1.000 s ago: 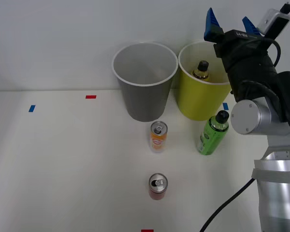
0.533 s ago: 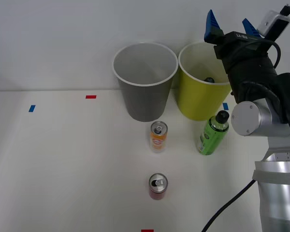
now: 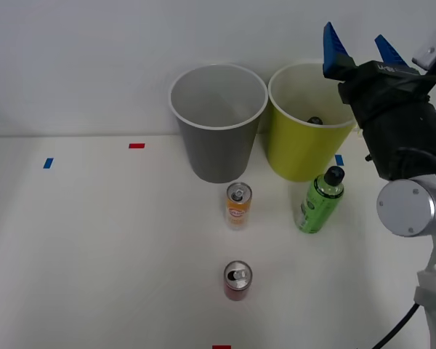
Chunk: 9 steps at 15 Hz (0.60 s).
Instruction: Put cans in the gray bin, plastic bottles in the light green bin
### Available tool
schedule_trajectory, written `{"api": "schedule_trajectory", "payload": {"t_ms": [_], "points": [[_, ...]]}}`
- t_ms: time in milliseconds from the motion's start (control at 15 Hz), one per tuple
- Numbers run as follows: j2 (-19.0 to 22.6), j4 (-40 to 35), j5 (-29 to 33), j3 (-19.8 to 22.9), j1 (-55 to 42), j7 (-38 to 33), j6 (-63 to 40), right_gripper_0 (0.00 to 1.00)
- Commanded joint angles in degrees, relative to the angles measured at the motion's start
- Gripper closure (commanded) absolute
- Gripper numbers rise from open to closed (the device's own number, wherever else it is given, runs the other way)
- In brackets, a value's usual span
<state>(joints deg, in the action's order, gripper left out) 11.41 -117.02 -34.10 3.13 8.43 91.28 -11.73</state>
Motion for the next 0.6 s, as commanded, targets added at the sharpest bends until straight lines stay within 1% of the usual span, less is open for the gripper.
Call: {"api": "schedule_trajectory", "payload": {"t_ms": [67, 133, 267, 400, 600], "points": [[3.09, -8.49, -1.67, 0.12, -9.75, -0.32, 0.3, 0.0], [3.79, -10.77, -1.67, -0.23, -14.41, 0.03, 2.06, 0.0], [4.58, -12.71, -1.41, -2.78, -22.14, 0.38, 8.12, 0.0], [6.69, -14.46, -0.8, -5.77, -31.72, 0.91, 15.68, 0.0], [9.86, -20.0, 0.08, -6.82, -45.17, 1.62, 20.25, 0.0]]}}
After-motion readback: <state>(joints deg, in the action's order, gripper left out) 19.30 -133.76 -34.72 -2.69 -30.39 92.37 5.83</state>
